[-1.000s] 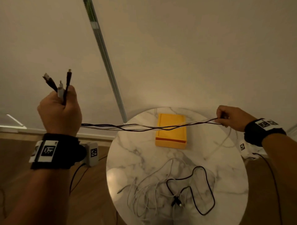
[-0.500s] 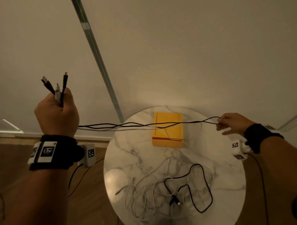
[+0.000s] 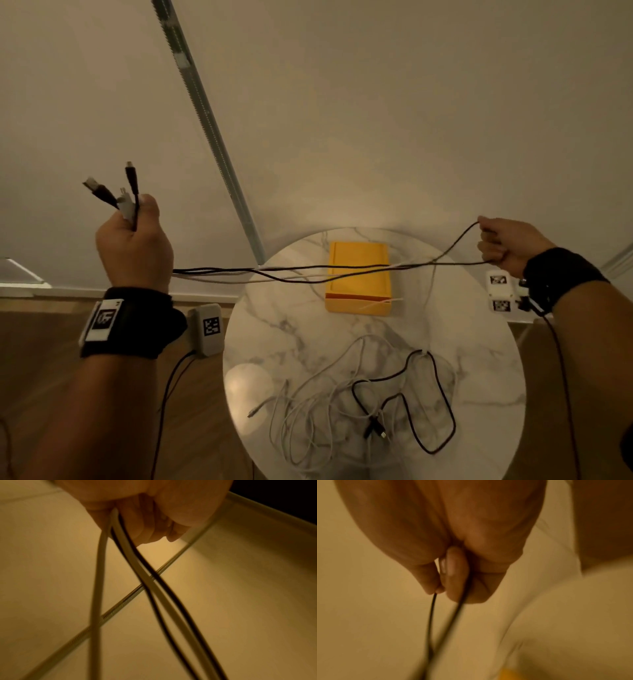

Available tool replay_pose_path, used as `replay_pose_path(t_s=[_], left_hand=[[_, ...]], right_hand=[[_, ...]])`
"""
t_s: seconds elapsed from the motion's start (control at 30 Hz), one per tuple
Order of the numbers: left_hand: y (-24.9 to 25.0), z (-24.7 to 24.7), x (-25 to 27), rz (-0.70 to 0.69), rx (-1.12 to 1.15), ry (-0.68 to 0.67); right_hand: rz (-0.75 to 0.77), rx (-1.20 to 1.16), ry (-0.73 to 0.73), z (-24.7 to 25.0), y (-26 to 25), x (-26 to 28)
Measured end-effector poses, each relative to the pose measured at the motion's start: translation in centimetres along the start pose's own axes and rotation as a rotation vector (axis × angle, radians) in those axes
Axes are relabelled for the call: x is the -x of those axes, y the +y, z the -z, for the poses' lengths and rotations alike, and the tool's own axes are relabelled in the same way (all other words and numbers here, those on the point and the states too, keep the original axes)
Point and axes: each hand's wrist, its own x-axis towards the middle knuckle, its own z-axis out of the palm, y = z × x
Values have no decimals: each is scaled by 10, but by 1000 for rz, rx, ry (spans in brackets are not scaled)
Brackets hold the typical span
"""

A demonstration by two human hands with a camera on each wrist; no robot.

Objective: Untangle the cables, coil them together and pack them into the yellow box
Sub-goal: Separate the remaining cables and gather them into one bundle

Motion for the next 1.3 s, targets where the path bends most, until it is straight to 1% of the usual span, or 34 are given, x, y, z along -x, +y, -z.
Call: replay_pose_path(t_s=[0.07,0.1,0.23,0.3,0.37,0.43,0.5,0.63,0.7,0.73,0.8,0.87,0.93,1.0,1.03,1.1,1.17,1.2,1.27,1.3], left_hand=[[3,-1,2,136,164,-16],[5,-3,4,163,224,-41],[18,-9,16,221,481,-244],[23,-11,19,244,546,-299],[25,-13,21,237,540,-310],[29,-17,25,180,517,-344],[34,-22,32,142,521,-391],[48,-42,52,133,578,-511],[52,-50,61,123,592,-568],[53,-53,65,119,590,-595],[55,-59,72,117,580,-655],[57,-65,79,105,567,-729],[56,-71,86,73,540,-807],[56,-76,92,34,523,-880],[57,-77,95,23,524,-910],[57,-79,98,29,536,-938],[57,-80,98,39,545,-913],[56,-81,98,37,534,-869],[55,-83,96,34,483,-735],[54,-84,96,49,464,-667]], right_hand=[[52,142,55,2,9,-2],[57,154,70,4,12,-3],[31,178,140,16,21,-4],[20,208,185,23,25,-3],[13,245,242,29,30,-3],[8,315,293,28,32,2],[31,421,295,20,34,6],[101,470,201,-23,25,21],[164,655,194,-51,15,33],[219,750,169,-67,8,45],[398,794,29,-107,-4,71],[585,732,-195,-154,-17,105],[693,675,-398,-197,-27,138],[768,620,-509,-227,-35,161],[804,606,-533,-237,-38,167],[849,602,-518,-247,-41,170],[867,624,-469,-246,-42,165],[887,657,-444,-243,-41,163],[943,716,-394,-236,-38,160],[964,707,-372,-233,-36,160]])
